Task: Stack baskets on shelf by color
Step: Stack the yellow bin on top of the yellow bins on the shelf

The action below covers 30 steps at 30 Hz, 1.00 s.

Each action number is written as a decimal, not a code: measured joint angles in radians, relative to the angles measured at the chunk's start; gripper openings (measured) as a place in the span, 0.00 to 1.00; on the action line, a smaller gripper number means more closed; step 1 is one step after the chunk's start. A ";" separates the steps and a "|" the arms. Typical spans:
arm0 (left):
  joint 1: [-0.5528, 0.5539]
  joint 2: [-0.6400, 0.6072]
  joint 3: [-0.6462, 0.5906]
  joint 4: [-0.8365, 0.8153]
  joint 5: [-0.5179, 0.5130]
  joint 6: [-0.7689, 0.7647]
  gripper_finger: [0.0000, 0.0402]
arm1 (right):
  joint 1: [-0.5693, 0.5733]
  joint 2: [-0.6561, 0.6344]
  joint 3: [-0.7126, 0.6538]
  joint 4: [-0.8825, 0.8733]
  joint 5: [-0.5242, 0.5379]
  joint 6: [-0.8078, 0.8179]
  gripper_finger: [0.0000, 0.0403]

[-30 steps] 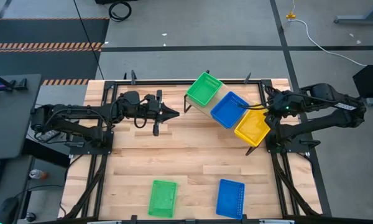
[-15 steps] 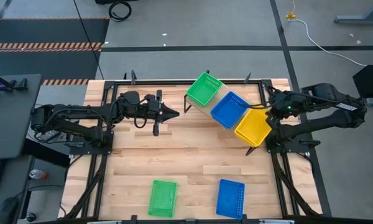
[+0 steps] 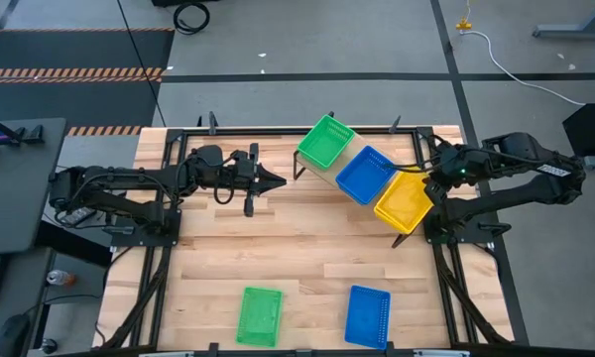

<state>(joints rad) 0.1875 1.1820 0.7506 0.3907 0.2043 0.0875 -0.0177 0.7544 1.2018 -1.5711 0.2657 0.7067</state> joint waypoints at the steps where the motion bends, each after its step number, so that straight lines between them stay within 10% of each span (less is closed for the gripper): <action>1: 0.000 0.000 0.000 0.000 0.000 0.000 0.09 | 0.000 0.000 0.000 0.000 0.000 0.000 0.25; 8: 0.000 0.000 0.000 0.000 0.000 0.000 0.07 | 0.000 0.000 -0.091 0.000 -0.047 0.002 0.28; 16: 0.000 0.000 0.000 0.000 0.000 -0.005 0.09 | 0.000 0.000 -0.102 -0.003 -0.073 -0.011 0.03; 30: 0.000 0.000 0.000 0.000 0.000 -0.006 0.09 | 0.000 0.003 -0.027 0.003 -0.087 0.027 0.03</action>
<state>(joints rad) 0.1875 1.1820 0.7502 0.3908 0.2047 0.0814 -0.0174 0.7570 1.1745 -1.5677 0.1791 0.7337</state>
